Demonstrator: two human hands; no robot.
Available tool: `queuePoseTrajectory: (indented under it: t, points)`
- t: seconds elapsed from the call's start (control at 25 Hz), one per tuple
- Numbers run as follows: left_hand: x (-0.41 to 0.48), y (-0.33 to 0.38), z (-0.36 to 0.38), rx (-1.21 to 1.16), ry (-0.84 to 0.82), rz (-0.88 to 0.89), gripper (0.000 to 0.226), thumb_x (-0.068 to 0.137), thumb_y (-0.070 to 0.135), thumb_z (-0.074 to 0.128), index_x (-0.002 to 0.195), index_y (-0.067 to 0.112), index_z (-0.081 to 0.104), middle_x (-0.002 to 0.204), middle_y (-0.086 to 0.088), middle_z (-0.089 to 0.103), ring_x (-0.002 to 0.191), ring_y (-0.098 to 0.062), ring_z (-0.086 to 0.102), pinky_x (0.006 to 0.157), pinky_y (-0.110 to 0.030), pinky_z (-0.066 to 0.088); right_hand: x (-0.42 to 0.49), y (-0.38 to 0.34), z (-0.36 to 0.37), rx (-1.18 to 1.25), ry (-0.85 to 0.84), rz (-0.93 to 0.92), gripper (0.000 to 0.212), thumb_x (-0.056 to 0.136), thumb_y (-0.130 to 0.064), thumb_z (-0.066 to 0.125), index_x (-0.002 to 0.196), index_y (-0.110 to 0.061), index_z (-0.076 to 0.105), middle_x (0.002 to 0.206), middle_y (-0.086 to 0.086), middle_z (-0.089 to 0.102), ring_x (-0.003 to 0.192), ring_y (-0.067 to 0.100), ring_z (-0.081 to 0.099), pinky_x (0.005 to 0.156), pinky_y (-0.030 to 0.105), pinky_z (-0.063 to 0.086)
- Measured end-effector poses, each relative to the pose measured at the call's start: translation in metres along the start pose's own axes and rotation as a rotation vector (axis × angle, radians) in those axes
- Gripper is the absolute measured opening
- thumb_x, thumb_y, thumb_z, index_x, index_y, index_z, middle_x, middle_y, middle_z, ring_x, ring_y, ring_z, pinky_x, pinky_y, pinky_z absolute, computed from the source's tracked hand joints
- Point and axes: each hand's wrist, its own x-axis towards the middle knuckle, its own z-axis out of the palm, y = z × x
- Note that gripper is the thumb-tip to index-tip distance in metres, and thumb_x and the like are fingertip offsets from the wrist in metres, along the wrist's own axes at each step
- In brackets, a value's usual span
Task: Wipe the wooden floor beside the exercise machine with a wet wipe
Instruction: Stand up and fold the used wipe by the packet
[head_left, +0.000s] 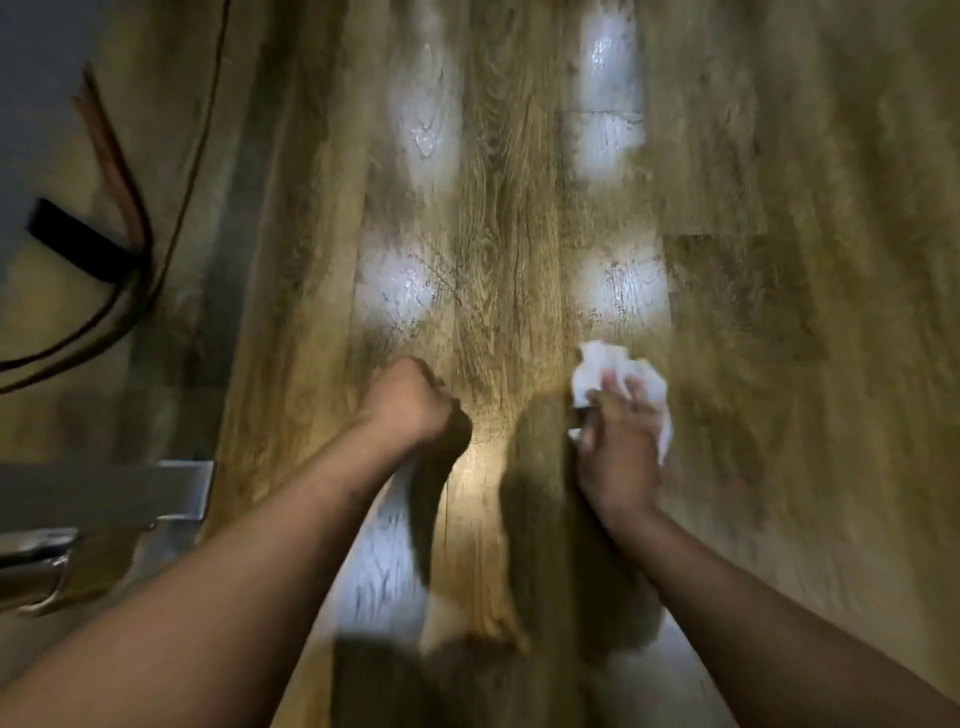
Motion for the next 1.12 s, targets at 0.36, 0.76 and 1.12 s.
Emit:
queuePoseTrajectory:
  t: [0.36, 0.76, 1.12]
  points:
    - [-0.205, 0.1, -0.197, -1.031, -0.235, -0.246, 0.062, 0.079, 0.06, 0.062, 0.133, 0.032, 0.052, 0.133, 0.013, 0.051, 0.127, -0.013, 0.044, 0.106, -0.044, 0.031, -0.055, -0.27, -0.327, 1.657, -0.49, 0.607, 0.032, 0.1, -0.012, 0.035, 0.122, 0.001, 0.055, 0.113, 0.021, 0.064, 0.09, 0.027, 0.068, 0.069, 0.038, 0.062]
    - [-0.492, 0.271, -0.481, -1.033, -0.211, 0.444, 0.028, 0.058, 0.003, 0.057, 0.082, 0.002, 0.07, 0.079, -0.006, 0.069, 0.079, -0.018, 0.06, 0.074, -0.028, 0.048, -0.13, -0.478, -0.745, 1.403, -0.597, 0.141, 0.026, 0.104, -0.012, 0.035, 0.116, -0.005, 0.057, 0.103, 0.016, 0.067, 0.087, 0.024, 0.069, 0.077, 0.037, 0.06]
    - [-0.643, 0.207, -0.591, -0.867, 0.399, 0.446, 0.033, 0.07, 0.007, 0.085, 0.065, 0.013, 0.052, 0.064, -0.003, 0.053, 0.057, -0.011, 0.047, 0.054, -0.023, 0.038, -0.257, -0.573, -0.765, 0.903, -0.73, -0.22, 0.017, 0.092, -0.026, 0.065, 0.1, -0.013, 0.072, 0.098, 0.015, 0.074, 0.086, 0.025, 0.067, 0.088, 0.047, 0.056]
